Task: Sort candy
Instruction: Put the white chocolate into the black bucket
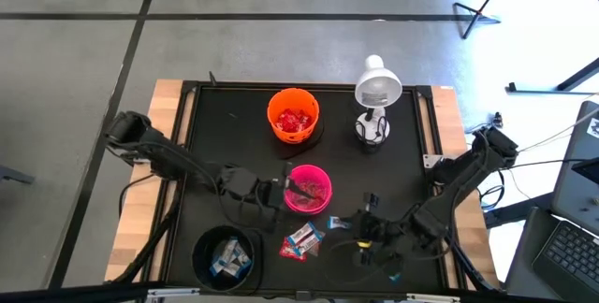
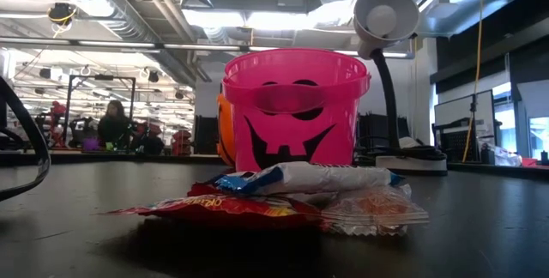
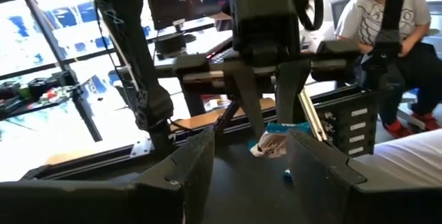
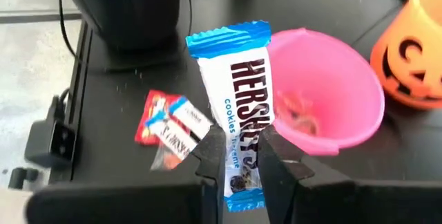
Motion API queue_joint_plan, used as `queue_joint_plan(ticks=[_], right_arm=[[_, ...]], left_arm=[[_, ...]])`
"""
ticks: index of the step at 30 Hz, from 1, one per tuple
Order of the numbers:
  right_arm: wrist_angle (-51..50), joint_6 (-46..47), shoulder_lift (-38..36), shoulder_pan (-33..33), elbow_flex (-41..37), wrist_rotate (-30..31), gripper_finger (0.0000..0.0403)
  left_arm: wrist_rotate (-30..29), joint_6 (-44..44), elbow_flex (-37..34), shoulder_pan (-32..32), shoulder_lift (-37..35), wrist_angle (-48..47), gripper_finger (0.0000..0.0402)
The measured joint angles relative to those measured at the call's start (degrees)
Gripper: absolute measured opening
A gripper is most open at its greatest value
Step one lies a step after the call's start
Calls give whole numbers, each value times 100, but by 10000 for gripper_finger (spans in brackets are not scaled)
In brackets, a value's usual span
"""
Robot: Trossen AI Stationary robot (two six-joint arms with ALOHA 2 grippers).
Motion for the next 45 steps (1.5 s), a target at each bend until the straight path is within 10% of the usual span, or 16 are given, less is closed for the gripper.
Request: queue_joint_plan(ticks=[28, 45], right_arm=[[1611, -1259, 0, -856, 0, -1414, 60], [1852, -1252, -2, -1117, 0, -1921, 60]], left_arm=[[256, 1935, -2, -253, 181, 87, 235], [384, 2480, -7, -323, 181, 168, 159]])
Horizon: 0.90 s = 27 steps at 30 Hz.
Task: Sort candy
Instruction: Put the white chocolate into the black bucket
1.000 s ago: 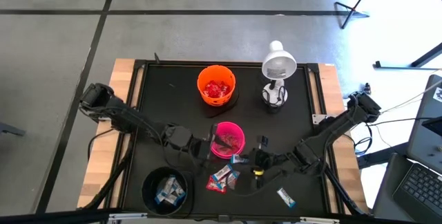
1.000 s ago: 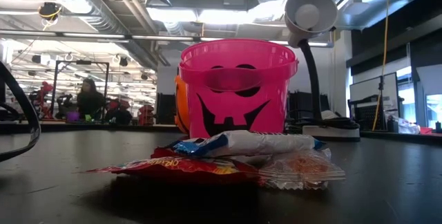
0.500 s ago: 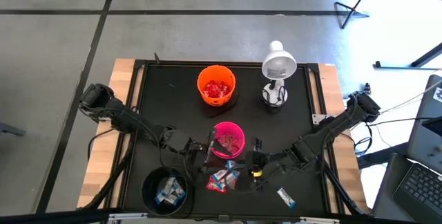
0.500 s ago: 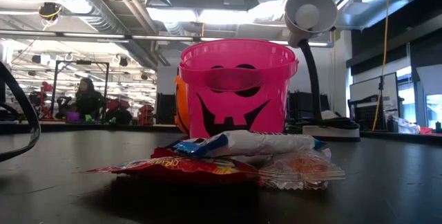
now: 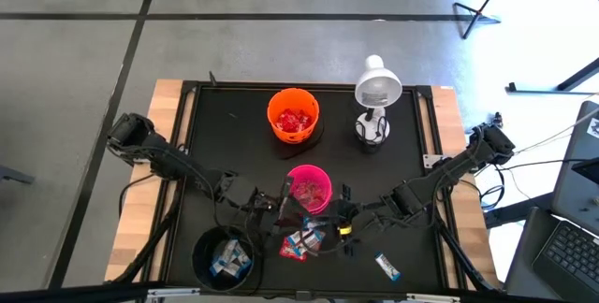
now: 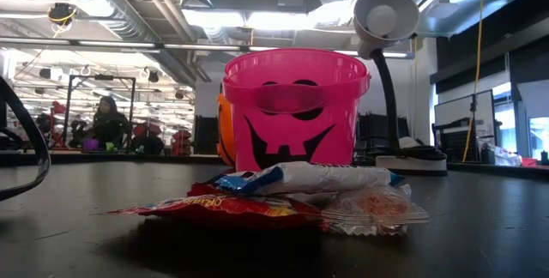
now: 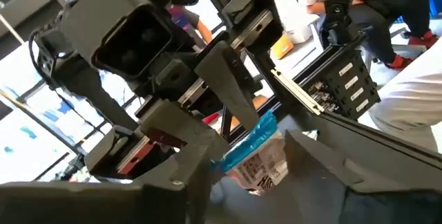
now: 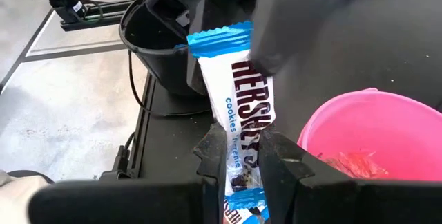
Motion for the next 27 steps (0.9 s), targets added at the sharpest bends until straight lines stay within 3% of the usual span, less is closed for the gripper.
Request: queue_joint_plan(ticks=[16, 27], right_arm=[[-7, 7, -2, 17, 0, -164, 60], [-213, 10, -3, 2, 168, -469, 60]], left_arm=[[-83, 195, -2, -108, 0, -39, 10], [-658, 205, -4, -366, 0, -52, 2]])
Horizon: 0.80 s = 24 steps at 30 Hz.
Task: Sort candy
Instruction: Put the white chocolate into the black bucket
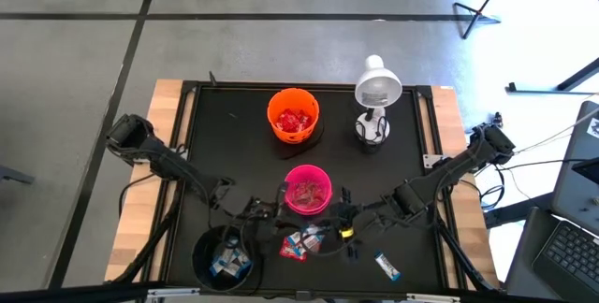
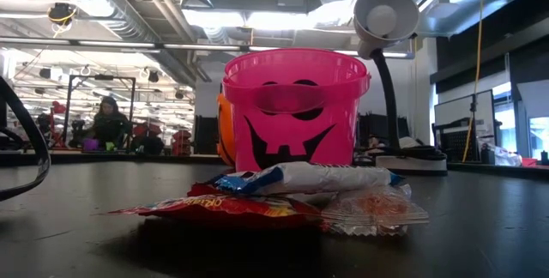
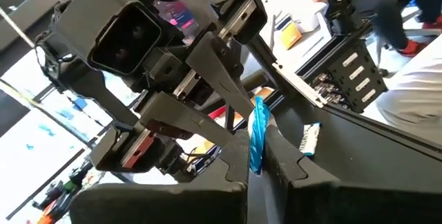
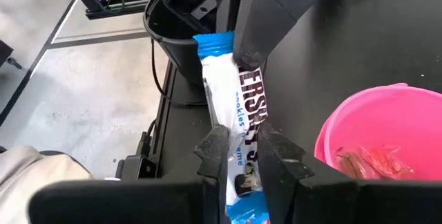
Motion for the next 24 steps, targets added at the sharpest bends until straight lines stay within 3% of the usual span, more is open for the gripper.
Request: queue_joint_plan(ticks=[11, 15, 19, 24], right_arm=[[-1499, -282, 3, 317, 1284, -59, 106], [-1857, -300, 2, 454, 1640, -26, 122], [-2114, -312, 3, 553, 1762, 25, 123], [-2466, -361, 3, 575, 1762, 23, 123]], left_arm=[[-933, -715, 4, -768, -539, -1137, 0], [-1179, -1308, 4, -1298, -968, -2150, 0], [-1480, -2653, 295, -1865, -1688, -3970, 0], [-1435, -4804, 958, -2422, -2288, -6123, 0]])
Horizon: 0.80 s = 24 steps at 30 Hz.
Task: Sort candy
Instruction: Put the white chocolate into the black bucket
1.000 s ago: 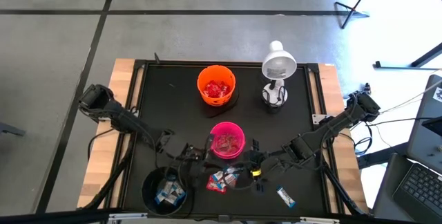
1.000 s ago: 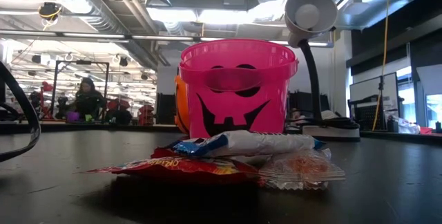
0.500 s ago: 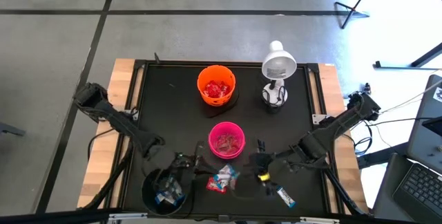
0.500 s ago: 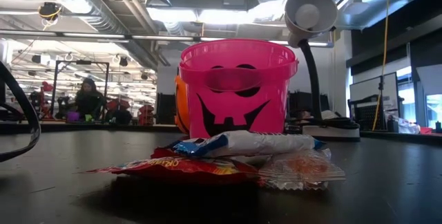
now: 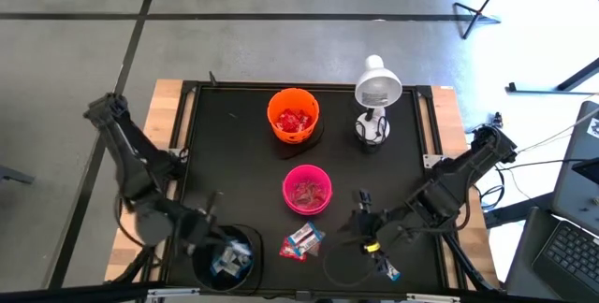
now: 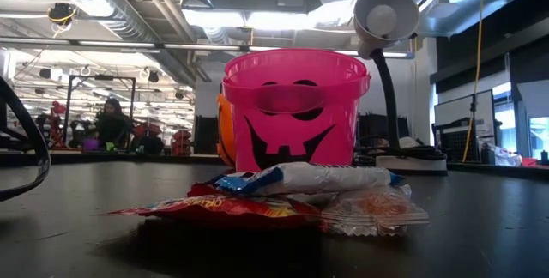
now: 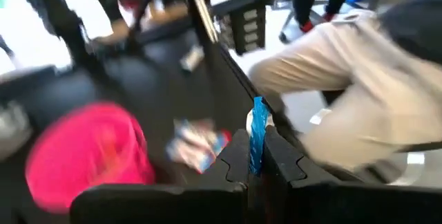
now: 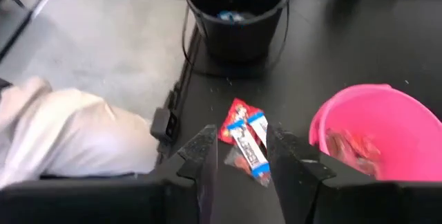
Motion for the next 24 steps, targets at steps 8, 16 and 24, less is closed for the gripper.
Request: queue_joint_plan(ticks=[8, 16, 24], right_arm=[[-164, -237, -2, -7, 0, 103, 122], [-274, -220, 0, -2, 0, 83, 122], [-1085, 491, 0, 0, -206, -122, 122]], left_arm=[[507, -3031, 272, -172, -59, -1830, 14], [784, -3342, 150, -171, -54, -1703, 98], [472, -2531, 148, 27, -54, -1062, 156]])
